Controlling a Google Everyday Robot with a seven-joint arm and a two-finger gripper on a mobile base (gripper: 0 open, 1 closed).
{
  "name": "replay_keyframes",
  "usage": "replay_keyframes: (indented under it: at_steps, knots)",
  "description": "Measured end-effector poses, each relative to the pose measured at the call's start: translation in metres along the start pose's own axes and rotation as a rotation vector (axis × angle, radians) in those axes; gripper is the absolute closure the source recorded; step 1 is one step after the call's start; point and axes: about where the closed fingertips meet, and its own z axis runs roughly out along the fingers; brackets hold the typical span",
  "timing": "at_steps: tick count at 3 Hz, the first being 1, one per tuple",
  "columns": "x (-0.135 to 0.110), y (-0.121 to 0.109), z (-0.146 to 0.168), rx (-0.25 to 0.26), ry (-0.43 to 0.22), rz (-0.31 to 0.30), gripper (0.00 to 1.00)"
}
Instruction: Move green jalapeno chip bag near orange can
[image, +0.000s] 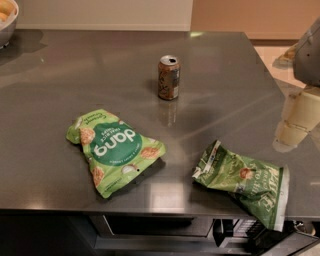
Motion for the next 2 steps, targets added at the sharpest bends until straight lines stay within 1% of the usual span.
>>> replay_keyframes:
  at_steps: [1, 2]
  knots:
    - [0.0, 0.0, 0.0, 0.0, 0.0, 0.0, 0.0]
    - [0.002, 0.013, 0.012, -0.024, 0.003, 0.066, 0.0]
